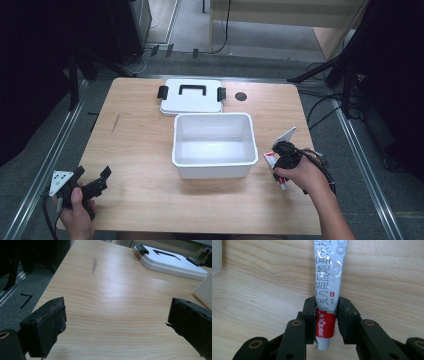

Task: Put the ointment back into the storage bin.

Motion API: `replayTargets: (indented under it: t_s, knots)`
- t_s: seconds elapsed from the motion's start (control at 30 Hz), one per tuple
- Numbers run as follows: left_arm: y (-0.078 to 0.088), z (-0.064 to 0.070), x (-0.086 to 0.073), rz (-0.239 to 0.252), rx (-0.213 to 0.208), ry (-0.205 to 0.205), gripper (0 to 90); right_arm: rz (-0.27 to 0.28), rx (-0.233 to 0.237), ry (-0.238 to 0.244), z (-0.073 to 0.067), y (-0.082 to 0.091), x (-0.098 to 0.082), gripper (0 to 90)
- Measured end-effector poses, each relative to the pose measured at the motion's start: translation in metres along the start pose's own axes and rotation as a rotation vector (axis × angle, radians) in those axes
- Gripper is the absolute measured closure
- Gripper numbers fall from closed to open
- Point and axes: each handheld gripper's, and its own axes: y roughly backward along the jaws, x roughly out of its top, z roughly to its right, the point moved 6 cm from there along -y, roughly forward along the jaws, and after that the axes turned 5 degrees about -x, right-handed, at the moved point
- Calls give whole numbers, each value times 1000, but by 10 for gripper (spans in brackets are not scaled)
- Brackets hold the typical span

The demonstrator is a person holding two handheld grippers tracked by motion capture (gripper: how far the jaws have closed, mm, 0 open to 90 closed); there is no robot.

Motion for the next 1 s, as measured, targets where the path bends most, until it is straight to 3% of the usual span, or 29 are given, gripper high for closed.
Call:
replayTargets:
  t_s: [0.8,1.0]
  knots:
    - [-1,0,0,-2,-3,3,26,-6,-11,45,-3,-2,3,724]
    - [-1,0,0,-3,-6,4,26,33,0,40,0,12,6,726]
